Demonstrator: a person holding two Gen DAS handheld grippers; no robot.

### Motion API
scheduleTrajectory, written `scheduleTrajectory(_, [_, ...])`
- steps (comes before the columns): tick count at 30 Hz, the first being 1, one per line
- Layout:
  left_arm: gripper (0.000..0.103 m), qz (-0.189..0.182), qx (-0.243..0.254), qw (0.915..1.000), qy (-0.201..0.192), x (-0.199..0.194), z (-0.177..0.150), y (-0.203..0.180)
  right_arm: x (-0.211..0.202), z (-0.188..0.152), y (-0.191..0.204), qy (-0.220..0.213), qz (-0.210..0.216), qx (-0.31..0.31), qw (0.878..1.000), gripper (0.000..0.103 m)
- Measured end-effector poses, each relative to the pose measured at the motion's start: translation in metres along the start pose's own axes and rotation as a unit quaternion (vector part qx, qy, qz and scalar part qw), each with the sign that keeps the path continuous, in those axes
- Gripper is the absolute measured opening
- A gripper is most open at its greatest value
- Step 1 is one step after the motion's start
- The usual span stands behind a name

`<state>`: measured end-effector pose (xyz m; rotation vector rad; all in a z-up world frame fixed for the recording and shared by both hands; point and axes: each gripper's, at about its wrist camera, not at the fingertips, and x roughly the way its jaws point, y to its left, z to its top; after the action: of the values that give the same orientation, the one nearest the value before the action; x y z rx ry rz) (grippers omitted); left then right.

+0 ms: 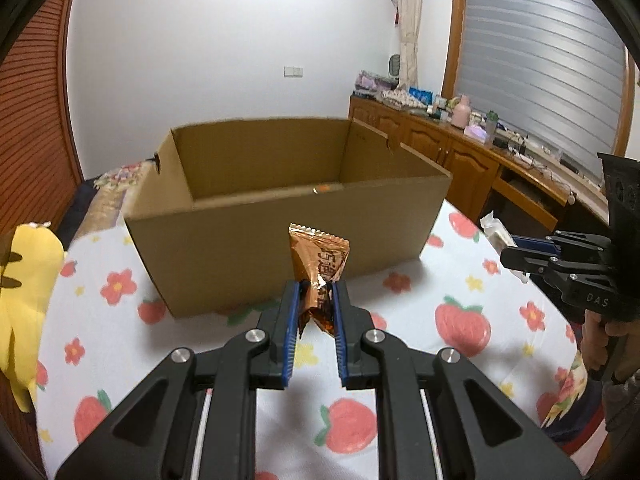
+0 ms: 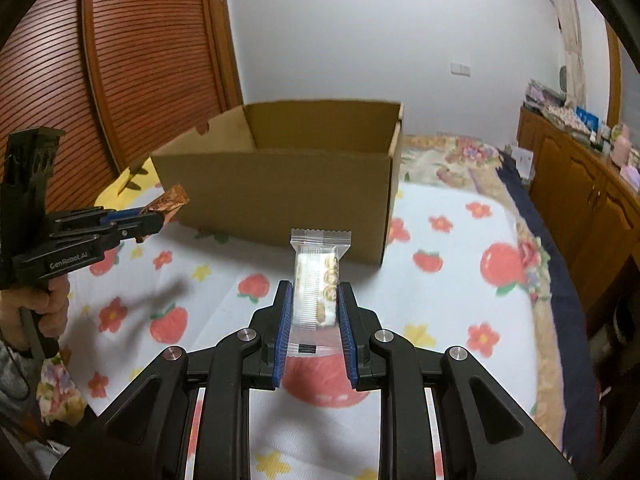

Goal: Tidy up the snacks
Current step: 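Lift the gold candy and white bar and carry both over the box, then lower both snacks into the box and open both tools to release them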

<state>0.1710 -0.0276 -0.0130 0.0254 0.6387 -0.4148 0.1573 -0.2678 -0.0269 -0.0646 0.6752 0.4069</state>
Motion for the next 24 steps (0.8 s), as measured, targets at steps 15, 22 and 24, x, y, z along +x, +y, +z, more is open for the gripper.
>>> scheduleTrajectory(15, [0.013,0.015,0.008,0.9992,-0.036,0.013,0.068,0.034,0.020,0.088,0.014,-0.056,0.027,-0.050,0.997,0.021])
scheduleTrajectory(22, [0.013,0.021,-0.001,0.9994,-0.028,0.044,0.081,0.055,0.048,0.113,0.014,-0.057,0.033,-0.061,0.996,0.021])
scheduleTrajectory(24, [0.013,0.024,-0.002,0.9993,-0.027,0.050,0.083,0.059,0.056,0.120,0.013,-0.056,0.035,-0.060,0.996,0.021])
